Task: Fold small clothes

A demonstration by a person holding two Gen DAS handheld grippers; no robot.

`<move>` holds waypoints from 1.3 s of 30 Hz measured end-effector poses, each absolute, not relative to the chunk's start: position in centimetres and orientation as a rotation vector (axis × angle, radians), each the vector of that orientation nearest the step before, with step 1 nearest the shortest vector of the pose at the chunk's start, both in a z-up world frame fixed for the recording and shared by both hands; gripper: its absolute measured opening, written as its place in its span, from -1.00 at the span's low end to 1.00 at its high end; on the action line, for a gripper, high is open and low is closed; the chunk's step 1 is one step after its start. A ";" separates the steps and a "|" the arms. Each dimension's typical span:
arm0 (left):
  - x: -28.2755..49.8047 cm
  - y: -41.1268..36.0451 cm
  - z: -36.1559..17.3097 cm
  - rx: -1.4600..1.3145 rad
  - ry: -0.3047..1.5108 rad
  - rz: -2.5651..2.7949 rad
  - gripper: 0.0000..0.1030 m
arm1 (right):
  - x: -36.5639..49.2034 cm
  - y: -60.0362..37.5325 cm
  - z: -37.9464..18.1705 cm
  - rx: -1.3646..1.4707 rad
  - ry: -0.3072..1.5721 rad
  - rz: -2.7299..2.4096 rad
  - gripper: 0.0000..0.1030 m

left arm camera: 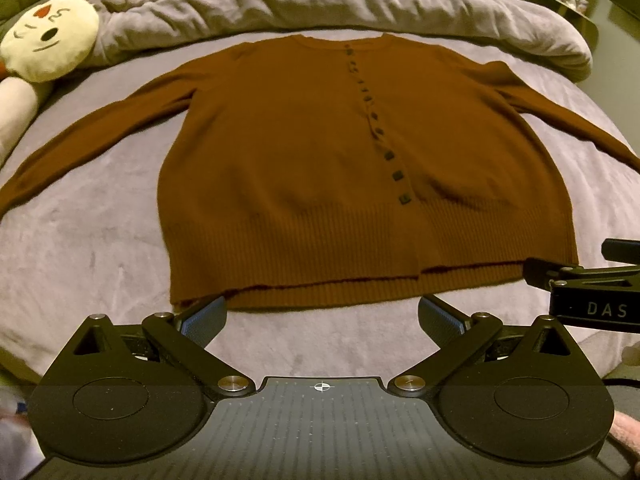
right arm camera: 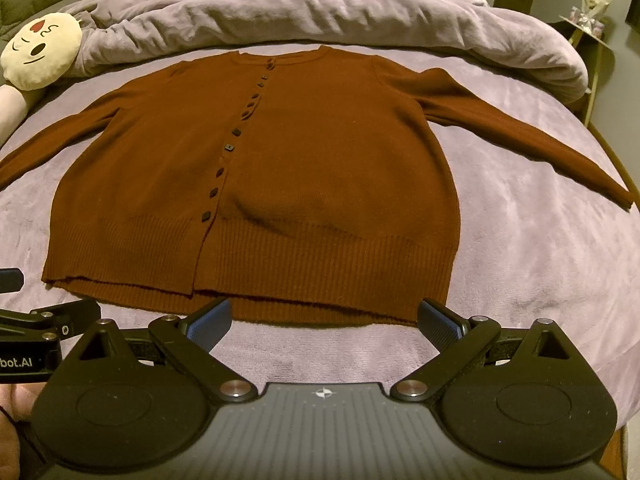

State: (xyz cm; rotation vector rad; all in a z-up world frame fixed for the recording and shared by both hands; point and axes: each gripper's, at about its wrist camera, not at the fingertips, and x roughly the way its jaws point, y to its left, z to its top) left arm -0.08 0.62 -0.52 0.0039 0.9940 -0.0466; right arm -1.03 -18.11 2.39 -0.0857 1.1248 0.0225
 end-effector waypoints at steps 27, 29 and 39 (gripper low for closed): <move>0.0 0.8 -0.9 -0.003 0.998 -0.048 1.00 | -1.2 -18.4 2.2 -0.074 1.122 0.022 0.92; 0.0 0.7 -0.9 -0.002 0.998 -0.049 1.00 | -1.1 -18.4 2.2 -0.073 1.124 0.021 0.92; 0.1 0.4 -0.9 0.007 1.008 -0.047 1.00 | -1.2 -18.5 2.3 -0.060 1.121 0.028 0.92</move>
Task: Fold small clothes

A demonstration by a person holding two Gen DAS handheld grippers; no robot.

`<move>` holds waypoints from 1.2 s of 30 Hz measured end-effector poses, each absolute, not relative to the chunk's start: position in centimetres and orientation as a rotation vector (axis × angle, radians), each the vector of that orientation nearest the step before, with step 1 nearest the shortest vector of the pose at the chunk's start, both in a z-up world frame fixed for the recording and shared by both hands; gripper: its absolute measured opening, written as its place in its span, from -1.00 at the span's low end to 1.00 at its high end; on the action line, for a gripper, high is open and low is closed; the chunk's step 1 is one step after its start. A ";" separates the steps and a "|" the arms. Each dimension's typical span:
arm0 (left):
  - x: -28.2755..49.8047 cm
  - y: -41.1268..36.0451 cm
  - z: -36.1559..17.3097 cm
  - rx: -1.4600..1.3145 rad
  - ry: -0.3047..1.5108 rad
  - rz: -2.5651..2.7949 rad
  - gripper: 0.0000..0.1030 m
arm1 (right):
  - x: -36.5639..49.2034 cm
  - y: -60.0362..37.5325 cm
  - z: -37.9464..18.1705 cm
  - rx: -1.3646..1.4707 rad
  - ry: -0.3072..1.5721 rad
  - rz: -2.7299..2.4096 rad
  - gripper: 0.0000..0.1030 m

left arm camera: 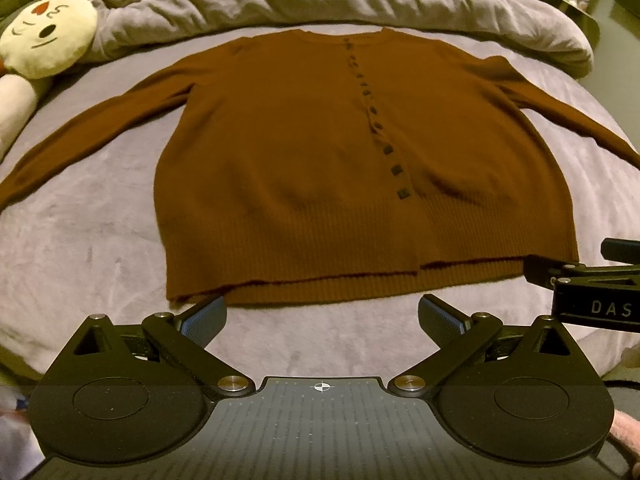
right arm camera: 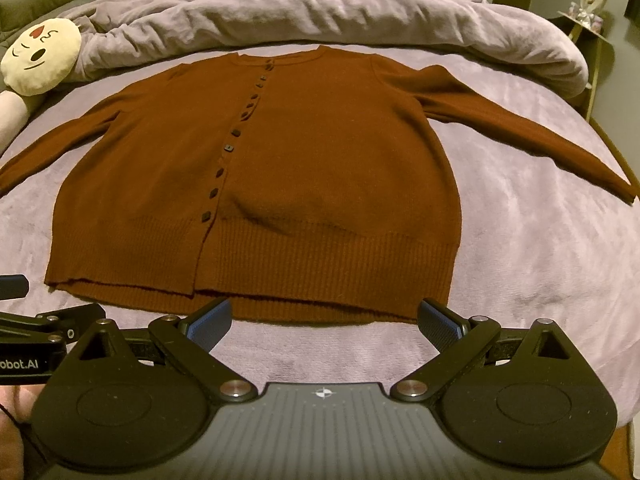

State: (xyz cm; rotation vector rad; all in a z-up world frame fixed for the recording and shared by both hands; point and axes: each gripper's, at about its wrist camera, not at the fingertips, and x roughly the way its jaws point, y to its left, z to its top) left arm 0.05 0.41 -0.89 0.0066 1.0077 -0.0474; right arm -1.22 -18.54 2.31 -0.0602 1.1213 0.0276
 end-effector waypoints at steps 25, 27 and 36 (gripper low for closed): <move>1.1 -0.2 -1.0 -0.007 1.020 -0.051 1.00 | -1.4 -19.5 2.2 -0.011 1.025 0.094 0.92; 1.2 -0.3 -1.1 -0.005 1.020 -0.051 1.00 | -1.7 -19.6 2.2 -0.034 0.984 0.107 0.92; 2.1 -1.2 -1.4 0.045 1.020 -0.039 1.00 | -1.0 -21.9 1.1 0.085 0.975 0.162 0.92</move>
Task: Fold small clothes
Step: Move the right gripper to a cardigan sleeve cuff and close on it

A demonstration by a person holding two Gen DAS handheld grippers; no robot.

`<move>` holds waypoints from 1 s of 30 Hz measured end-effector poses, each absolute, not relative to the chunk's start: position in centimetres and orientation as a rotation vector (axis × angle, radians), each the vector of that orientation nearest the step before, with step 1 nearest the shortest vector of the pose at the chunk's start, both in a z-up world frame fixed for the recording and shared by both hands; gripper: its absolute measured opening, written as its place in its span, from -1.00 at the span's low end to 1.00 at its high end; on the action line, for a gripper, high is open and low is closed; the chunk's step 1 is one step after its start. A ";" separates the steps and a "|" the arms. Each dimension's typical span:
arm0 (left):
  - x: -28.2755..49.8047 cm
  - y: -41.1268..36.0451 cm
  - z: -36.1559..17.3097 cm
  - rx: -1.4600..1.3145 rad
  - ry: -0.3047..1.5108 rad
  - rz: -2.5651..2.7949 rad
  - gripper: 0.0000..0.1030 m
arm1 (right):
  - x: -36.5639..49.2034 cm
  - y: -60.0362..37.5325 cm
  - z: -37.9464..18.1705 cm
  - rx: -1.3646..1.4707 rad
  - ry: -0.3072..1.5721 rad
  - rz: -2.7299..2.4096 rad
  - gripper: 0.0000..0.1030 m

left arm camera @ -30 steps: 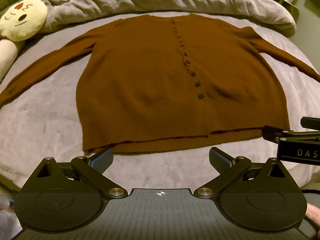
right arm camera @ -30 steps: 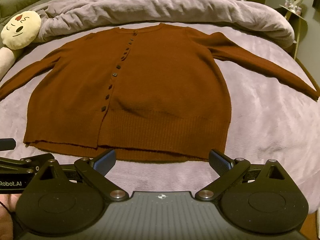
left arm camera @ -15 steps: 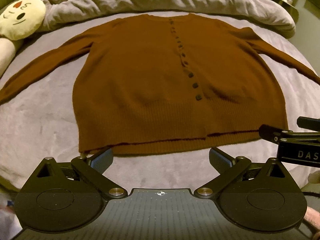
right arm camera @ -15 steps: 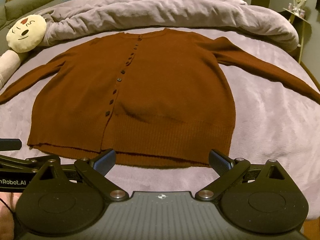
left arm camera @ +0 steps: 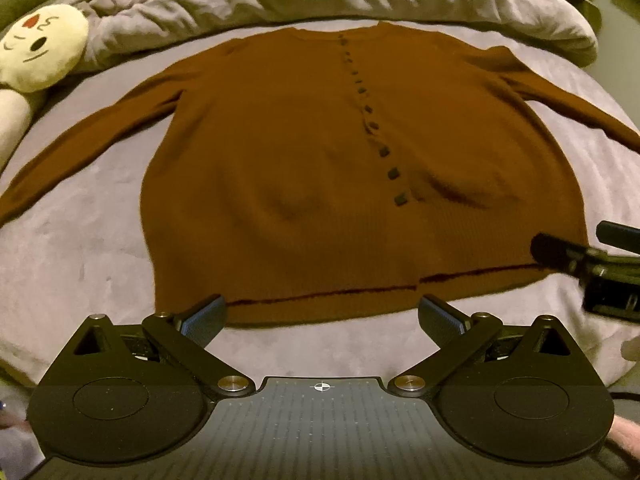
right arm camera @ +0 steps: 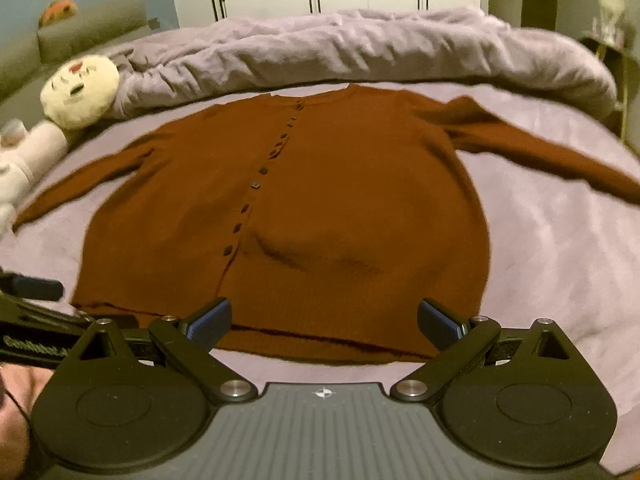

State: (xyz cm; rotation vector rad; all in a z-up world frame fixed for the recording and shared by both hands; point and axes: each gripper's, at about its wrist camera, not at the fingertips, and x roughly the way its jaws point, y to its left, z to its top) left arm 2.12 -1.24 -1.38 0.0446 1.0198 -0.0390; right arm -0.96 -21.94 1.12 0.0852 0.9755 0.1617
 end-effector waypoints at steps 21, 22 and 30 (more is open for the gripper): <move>12.1 -1.2 -3.1 -0.114 1.020 0.090 1.00 | 7.8 -59.6 -2.1 0.767 0.633 -0.574 0.01; 12.5 -1.5 -3.4 -0.110 1.033 0.089 1.00 | 8.2 -60.6 -2.8 0.805 0.625 -0.589 -0.04; 14.2 -2.6 -5.1 -0.072 1.080 0.101 1.00 | 10.8 -64.5 -6.8 1.005 0.612 -0.655 -0.11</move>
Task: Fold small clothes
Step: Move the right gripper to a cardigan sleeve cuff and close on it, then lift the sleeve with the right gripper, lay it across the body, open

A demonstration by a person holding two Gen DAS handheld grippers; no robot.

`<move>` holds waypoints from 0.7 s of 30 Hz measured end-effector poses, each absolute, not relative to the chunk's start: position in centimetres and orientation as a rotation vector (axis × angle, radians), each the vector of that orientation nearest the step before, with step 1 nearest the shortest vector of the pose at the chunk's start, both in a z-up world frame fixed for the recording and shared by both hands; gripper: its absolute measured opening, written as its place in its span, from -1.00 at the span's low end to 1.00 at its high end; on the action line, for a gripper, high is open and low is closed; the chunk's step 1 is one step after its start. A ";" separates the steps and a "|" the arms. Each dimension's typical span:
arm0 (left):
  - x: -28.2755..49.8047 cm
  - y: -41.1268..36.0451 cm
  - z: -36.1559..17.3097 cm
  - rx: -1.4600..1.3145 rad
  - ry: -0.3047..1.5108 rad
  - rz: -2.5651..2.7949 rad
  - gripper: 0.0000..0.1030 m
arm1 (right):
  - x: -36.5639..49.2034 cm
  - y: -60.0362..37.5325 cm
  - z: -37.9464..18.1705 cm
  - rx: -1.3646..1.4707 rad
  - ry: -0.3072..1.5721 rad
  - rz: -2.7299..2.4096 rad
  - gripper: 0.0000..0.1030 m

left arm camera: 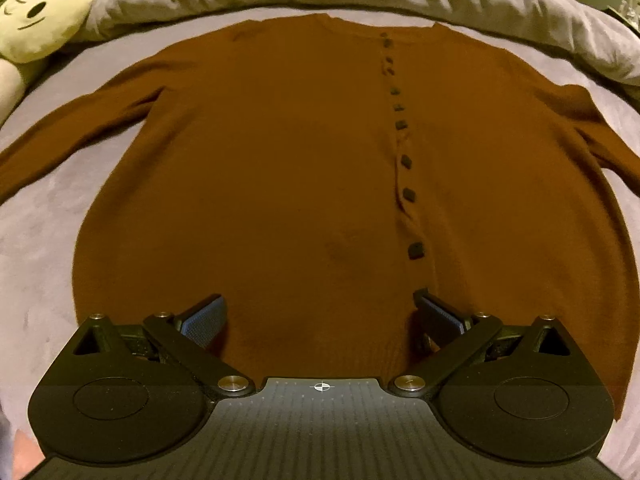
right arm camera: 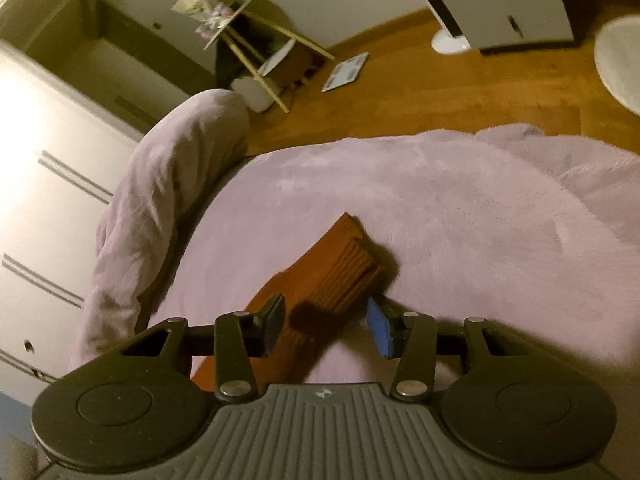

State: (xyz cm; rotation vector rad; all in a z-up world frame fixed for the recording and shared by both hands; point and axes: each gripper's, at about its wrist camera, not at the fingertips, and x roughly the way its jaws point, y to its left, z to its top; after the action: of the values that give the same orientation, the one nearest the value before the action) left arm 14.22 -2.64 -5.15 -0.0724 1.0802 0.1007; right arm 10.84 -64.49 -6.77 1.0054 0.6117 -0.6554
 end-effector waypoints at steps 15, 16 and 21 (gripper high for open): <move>15.0 -1.1 -6.3 -0.127 1.141 0.140 1.00 | 12.3 -62.9 -4.8 0.825 0.629 -0.621 -0.82; 15.0 -1.0 -6.0 -0.129 1.137 0.146 1.00 | 12.5 -62.3 -4.3 0.787 0.639 -0.610 -0.88; 14.5 0.2 -3.8 -0.134 1.054 0.192 1.00 | 14.1 -58.1 -1.5 0.587 0.650 -0.538 -0.88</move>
State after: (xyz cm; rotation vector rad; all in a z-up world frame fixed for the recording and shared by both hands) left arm 14.46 0.18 -3.79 -0.1343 1.0542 0.1923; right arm 14.12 -58.10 -1.46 0.5867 0.6503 -0.5381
